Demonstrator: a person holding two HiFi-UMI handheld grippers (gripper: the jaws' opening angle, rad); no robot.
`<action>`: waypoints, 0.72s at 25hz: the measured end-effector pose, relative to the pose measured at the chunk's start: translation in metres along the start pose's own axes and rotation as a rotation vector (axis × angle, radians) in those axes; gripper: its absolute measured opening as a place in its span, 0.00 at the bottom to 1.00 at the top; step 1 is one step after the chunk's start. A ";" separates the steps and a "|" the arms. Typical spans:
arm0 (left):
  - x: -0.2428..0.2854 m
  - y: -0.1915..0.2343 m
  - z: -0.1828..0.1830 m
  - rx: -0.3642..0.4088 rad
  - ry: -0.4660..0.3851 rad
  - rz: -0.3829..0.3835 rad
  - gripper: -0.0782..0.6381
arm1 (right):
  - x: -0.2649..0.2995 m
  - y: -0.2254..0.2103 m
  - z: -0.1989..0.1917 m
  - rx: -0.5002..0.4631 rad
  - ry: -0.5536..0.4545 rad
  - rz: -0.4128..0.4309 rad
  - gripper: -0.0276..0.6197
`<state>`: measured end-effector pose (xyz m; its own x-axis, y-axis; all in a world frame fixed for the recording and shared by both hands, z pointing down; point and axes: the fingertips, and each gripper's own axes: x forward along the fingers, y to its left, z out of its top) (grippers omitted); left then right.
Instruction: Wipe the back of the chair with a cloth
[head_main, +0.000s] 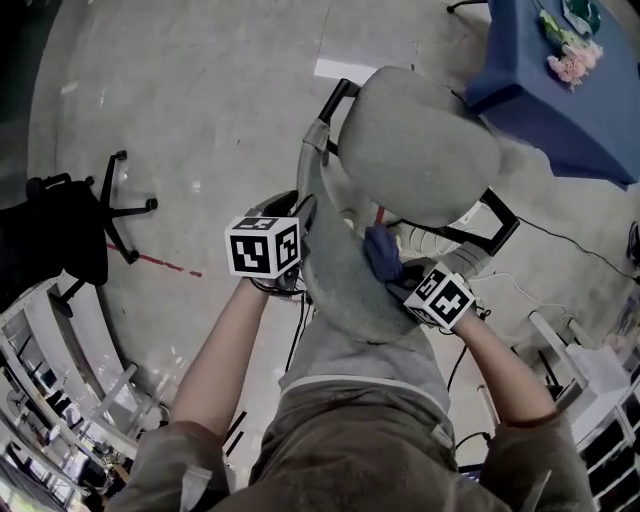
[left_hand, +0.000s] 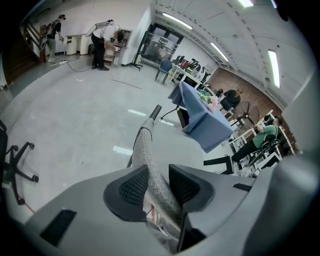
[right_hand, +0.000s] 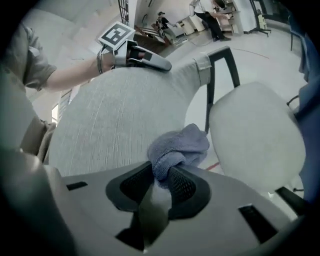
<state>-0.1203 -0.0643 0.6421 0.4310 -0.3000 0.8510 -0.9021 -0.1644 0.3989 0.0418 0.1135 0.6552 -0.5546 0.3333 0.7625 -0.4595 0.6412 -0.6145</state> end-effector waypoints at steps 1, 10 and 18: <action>0.000 0.000 -0.001 0.005 -0.001 0.007 0.31 | -0.009 -0.006 -0.018 0.012 0.026 -0.020 0.21; -0.003 -0.005 0.003 -0.005 -0.040 -0.006 0.31 | -0.066 -0.089 -0.100 0.127 0.165 -0.310 0.22; 0.000 0.001 0.000 -0.013 -0.011 0.023 0.30 | -0.004 0.009 0.007 0.041 0.032 -0.050 0.20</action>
<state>-0.1211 -0.0647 0.6429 0.4106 -0.3142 0.8560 -0.9118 -0.1448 0.3842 0.0348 0.1128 0.6453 -0.5079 0.3239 0.7982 -0.5142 0.6294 -0.5826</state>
